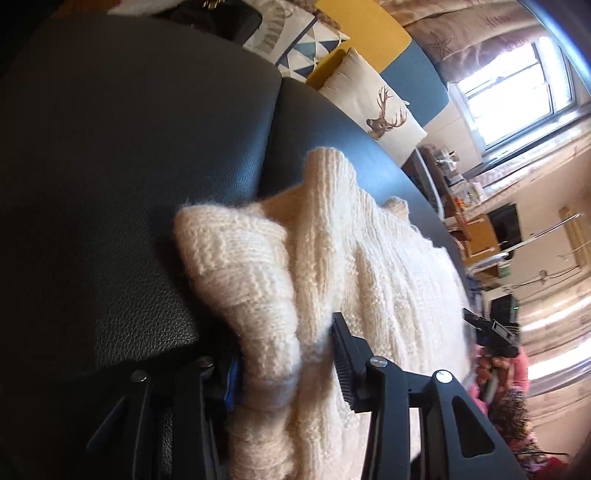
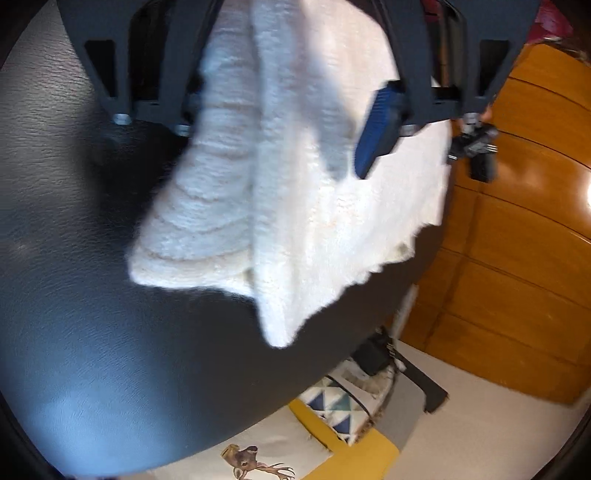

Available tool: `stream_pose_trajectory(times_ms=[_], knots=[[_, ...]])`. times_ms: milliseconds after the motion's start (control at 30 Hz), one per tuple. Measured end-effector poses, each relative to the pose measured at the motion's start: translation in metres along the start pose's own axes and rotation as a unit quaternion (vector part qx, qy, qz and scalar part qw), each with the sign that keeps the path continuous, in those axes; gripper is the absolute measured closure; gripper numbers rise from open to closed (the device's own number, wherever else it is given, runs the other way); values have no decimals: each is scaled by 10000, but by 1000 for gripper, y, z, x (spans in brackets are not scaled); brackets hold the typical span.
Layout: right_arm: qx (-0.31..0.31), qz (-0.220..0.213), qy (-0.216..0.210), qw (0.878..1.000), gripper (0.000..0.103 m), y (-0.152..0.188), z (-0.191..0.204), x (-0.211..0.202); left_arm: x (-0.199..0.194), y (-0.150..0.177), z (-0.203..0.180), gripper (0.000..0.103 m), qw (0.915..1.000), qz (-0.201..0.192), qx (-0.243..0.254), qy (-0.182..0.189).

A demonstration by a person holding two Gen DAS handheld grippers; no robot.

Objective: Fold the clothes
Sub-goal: 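Lift the gripped side edge and fold it over the sweater body with both grippers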

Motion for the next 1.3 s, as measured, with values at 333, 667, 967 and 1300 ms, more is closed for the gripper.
stream_pose_trajectory(times_ms=[333, 667, 967, 1300], knots=[[-267, -628, 1078, 9918, 81, 14, 24, -9, -23, 17, -56, 85, 9827, -1065, 861, -1248], [-82, -1871, 669, 9800, 83, 31, 61, -41, -71, 30, -106, 86, 9609, -2160, 1202, -1245], [560, -2275, -278, 9718, 84, 39, 87, -43, -104, 33, -149, 87, 9523, -2594, 1350, -871], [535, -2045, -1279, 9690, 84, 31, 146, -26, -163, 33, -150, 87, 9366, -3079, 1554, -623]])
Point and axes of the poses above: each gripper's, at about its wrist camera, not at the fingertips, and x roughly the way its jaws point, z to its left, y to its underside, the point moved 3 cm from there along x, roughly the way its jaws point, and after that the axes turned 9 degrees about -y, right-handed, at the moved point
